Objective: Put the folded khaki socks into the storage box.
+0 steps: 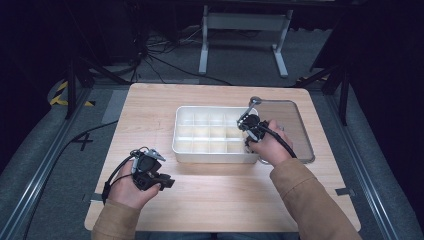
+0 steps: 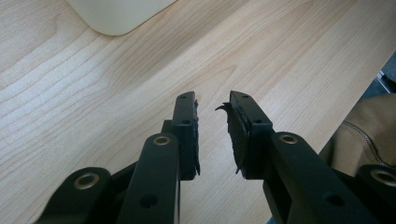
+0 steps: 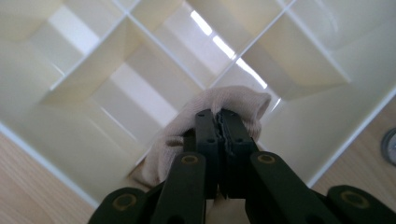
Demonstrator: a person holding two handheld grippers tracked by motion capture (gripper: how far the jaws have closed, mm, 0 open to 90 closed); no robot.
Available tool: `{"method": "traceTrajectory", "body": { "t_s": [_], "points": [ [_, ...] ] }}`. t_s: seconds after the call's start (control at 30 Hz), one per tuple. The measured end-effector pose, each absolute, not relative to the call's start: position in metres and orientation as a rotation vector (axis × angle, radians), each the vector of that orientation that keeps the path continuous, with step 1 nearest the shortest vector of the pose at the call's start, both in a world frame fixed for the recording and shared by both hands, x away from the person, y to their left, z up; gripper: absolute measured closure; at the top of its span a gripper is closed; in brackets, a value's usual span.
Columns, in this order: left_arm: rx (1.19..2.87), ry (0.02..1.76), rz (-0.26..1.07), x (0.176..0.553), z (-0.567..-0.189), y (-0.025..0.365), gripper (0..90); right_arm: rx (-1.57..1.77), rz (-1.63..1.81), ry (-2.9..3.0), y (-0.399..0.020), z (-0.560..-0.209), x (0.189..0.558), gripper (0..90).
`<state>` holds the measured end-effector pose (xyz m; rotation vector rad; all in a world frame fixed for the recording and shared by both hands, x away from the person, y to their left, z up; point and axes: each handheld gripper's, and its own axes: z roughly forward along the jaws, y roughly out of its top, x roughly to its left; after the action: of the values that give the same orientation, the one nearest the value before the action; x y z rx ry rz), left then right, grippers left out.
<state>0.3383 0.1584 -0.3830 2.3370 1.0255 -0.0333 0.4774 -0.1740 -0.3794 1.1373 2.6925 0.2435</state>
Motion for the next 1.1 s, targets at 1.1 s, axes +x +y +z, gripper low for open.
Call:
{"method": "traceTrajectory", "body": {
  "t_s": [1.1],
  "points": [
    [2.34, 1.024, -0.047, 0.339, -0.383, 0.158, 72.0, 1.192, 0.451, 2.671, -0.203, -0.363, 0.467, 75.4]
  ]
}}
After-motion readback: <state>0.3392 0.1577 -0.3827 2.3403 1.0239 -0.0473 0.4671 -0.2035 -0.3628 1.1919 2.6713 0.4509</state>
